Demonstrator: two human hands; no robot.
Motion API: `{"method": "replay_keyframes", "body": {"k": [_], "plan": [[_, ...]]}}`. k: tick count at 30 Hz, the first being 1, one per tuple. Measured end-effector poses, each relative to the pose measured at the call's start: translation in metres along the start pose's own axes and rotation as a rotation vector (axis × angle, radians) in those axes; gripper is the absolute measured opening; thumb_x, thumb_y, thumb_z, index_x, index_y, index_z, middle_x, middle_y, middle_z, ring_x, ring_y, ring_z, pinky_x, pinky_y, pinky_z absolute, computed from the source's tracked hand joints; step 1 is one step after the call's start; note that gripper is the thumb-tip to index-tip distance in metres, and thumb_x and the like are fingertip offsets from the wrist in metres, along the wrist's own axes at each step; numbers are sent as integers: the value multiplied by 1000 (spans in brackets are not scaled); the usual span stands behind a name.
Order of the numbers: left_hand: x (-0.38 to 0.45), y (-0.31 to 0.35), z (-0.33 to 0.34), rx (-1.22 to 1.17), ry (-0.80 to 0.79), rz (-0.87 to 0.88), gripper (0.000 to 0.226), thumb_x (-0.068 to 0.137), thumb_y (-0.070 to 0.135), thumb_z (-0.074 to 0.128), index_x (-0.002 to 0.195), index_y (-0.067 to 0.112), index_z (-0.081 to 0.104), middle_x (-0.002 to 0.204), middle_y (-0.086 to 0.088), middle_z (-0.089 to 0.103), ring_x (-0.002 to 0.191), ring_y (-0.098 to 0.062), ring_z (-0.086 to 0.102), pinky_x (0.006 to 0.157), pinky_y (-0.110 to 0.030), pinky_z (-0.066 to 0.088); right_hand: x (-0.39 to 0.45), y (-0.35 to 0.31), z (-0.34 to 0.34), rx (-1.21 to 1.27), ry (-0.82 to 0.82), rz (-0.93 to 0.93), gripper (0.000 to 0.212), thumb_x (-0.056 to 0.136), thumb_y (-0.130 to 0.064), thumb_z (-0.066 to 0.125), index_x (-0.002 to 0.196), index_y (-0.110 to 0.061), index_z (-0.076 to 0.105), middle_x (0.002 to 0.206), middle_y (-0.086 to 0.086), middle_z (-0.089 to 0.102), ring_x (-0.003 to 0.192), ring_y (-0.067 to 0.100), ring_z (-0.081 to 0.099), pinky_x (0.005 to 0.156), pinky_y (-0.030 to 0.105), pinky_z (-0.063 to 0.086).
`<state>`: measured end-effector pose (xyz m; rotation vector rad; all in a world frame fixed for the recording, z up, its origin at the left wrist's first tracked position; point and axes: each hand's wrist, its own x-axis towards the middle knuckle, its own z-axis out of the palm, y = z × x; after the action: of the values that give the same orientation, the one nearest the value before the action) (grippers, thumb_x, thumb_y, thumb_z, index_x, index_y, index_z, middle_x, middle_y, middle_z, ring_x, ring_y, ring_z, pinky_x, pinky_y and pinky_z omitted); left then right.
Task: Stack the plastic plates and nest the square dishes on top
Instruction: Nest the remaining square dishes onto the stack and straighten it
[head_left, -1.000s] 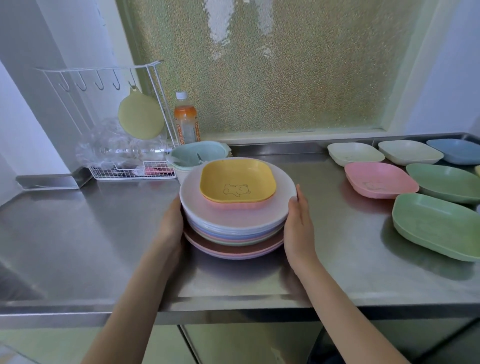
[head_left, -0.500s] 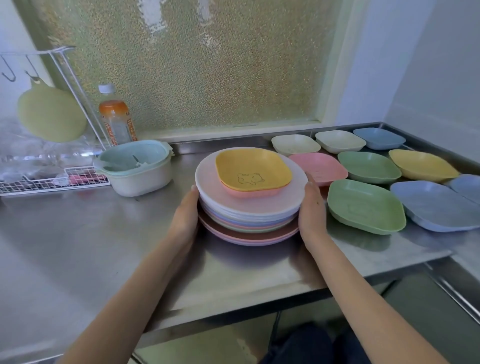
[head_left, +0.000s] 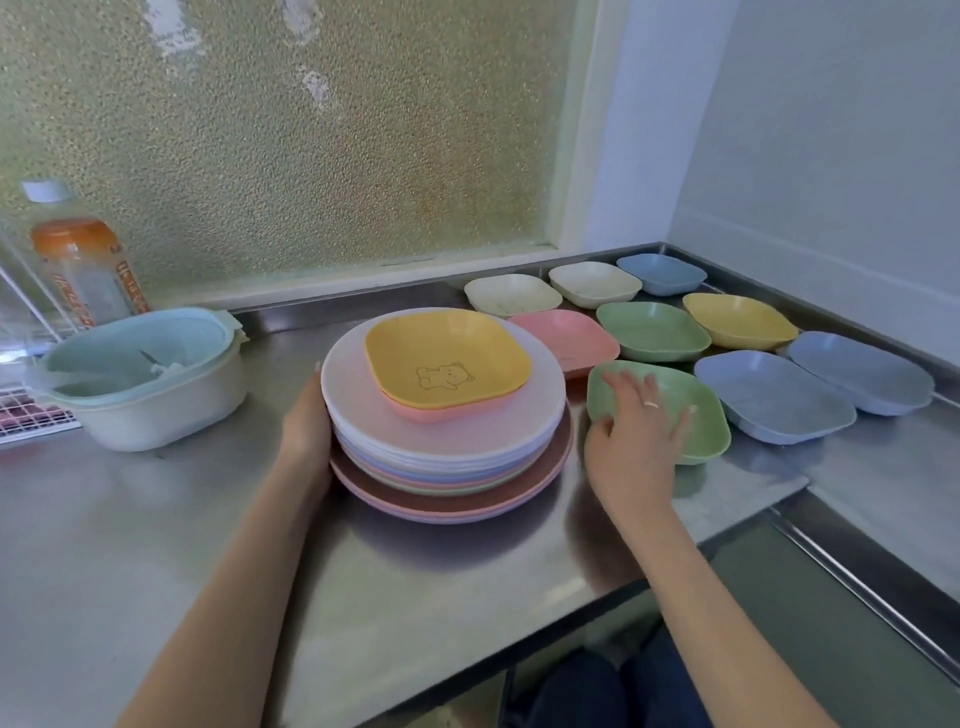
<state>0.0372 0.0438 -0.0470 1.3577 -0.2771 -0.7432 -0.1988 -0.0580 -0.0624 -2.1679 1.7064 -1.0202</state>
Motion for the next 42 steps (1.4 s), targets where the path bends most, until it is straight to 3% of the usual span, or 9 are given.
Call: {"method": "replay_keyframes", "body": {"k": [3,6,11,21,24,27,30,34,42], "plan": [[6,-2,-2,30,11,-6,29,88,47,52,83,24,68,100,-4,71,90,-23,65,88,-36,50,-9,9,-2,-187,-69,69,34,94,-24,40,124,-24,56,129,1,58,139,22,29,106,65,-11],[6,-2,-2,54,12,7,33,90,52,47,82,25,66,97,-3,69,89,-22,63,88,-36,48,-14,2,-3,-297,-72,54,31,95,-37,37,110,-29,63,98,-1,69,120,22,47,102,68,-12],[6,0,-1,57,14,11,37,92,52,43,79,25,64,89,0,69,84,-19,63,86,-34,47,-13,-2,-1,-297,40,66,30,89,-12,45,91,-28,70,76,4,68,100,28,56,104,70,-11],[0,1,2,51,7,25,36,95,48,42,76,25,62,82,4,66,80,-15,61,83,-31,44,-17,-71,-32,13,230,-262,29,83,-22,53,105,-32,69,84,-5,73,93,26,58,110,61,13],[-3,2,2,50,5,31,36,95,48,42,76,25,63,85,4,66,89,-20,62,89,-34,46,-28,-103,-29,68,203,-455,26,78,-22,61,101,-31,70,78,-6,73,79,24,60,92,38,25],[-6,4,4,54,15,53,35,96,46,40,77,26,62,88,1,65,89,-20,60,85,-32,44,-38,-124,-17,132,137,-570,31,69,-13,65,93,-31,72,72,-9,73,73,22,59,73,34,23],[-6,4,6,69,29,66,35,98,44,37,80,25,62,92,-1,62,89,-20,57,82,-30,40,-43,-130,-4,156,42,-590,30,73,-11,61,94,-29,71,73,-7,73,76,26,57,71,37,25],[-6,5,7,74,49,72,39,98,43,38,111,16,61,100,-4,58,93,-20,54,81,-29,38,-45,-125,4,56,32,-586,21,82,-20,54,93,-29,69,75,-4,73,76,26,54,70,37,24],[-7,5,7,30,31,28,27,96,44,44,97,20,56,85,2,59,78,-14,55,78,-28,38,-27,-114,-13,215,-23,-539,37,95,-40,35,99,-27,69,84,-4,73,86,23,59,85,38,32]]}}
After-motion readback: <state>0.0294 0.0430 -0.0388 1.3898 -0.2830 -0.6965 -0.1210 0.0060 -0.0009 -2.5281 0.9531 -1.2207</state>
